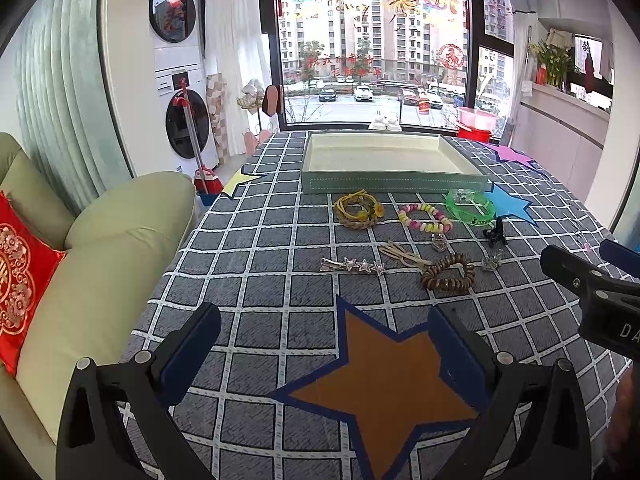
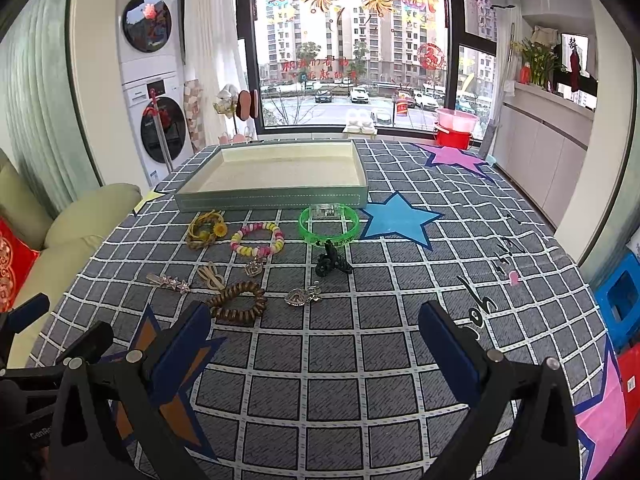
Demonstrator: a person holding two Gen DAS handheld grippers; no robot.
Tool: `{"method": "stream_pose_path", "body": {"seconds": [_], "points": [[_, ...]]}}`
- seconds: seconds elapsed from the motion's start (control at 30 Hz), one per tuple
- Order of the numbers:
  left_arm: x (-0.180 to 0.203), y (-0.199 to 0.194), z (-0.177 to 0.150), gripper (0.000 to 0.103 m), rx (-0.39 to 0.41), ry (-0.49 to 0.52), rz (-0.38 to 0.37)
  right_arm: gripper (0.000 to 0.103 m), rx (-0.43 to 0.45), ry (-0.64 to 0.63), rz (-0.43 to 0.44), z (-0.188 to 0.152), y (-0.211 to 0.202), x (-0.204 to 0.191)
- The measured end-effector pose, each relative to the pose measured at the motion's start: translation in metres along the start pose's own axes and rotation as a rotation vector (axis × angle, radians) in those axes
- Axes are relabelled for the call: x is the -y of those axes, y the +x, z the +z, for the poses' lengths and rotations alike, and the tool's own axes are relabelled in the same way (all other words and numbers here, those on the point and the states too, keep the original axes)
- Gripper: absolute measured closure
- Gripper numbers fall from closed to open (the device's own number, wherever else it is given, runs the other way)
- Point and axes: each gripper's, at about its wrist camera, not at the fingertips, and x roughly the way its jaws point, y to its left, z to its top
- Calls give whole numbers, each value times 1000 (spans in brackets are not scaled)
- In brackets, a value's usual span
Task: Organize jewelry
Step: 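Grasp the star-studded hair clip with left tool while right tool grasps black claw clip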
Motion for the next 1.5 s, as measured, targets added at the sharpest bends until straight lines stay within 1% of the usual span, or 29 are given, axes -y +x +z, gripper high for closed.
{"method": "stream_pose_path", "body": {"seconds": [0.13,0.23,0.4,0.53,0.73,0.87,0.97,1.03,1.1,1.17,1.23,1.27,1.3,1.33,1.4,1.43,1.47,1.5], "points": [[-6,7,7,0,-5,21,-6,0,-11,5,0,-1,4,4],[-10,14,14,0,-22,42,-25,0,-32,18,4,2,8,9],[-13,28,26,0,-50,109,-37,0,-85,34,16,10,18,19],[-13,42,39,0,-76,169,-64,0,-142,65,33,20,33,30],[-7,65,54,0,-114,309,-167,0,-214,100,57,34,58,42],[-1,85,58,0,-152,371,-197,0,-272,138,81,41,79,47],[3,100,59,0,-179,392,-219,0,-312,158,96,45,97,48],[5,110,58,0,-200,405,-227,1,-338,151,96,47,109,46],[9,119,56,0,-221,431,-242,9,-361,130,89,49,120,43],[13,126,52,0,-235,464,-244,13,-381,114,86,50,130,40],[19,129,48,0,-243,503,-257,20,-405,105,82,49,141,38],[20,128,47,0,-245,519,-267,26,-415,104,82,48,145,38],[22,127,45,0,-241,528,-274,29,-420,98,77,47,148,37],[23,126,44,0,-236,538,-287,30,-409,78,65,48,148,34],[25,124,44,0,-231,543,-310,39,-410,46,51,48,148,31],[25,123,44,3,-234,540,-326,43,-412,33,45,48,148,29],[25,123,44,6,-239,533,-343,49,-412,20,36,48,147,27],[25,124,45,16,-247,523,-362,57,-412,9,29,49,147,26]]}}
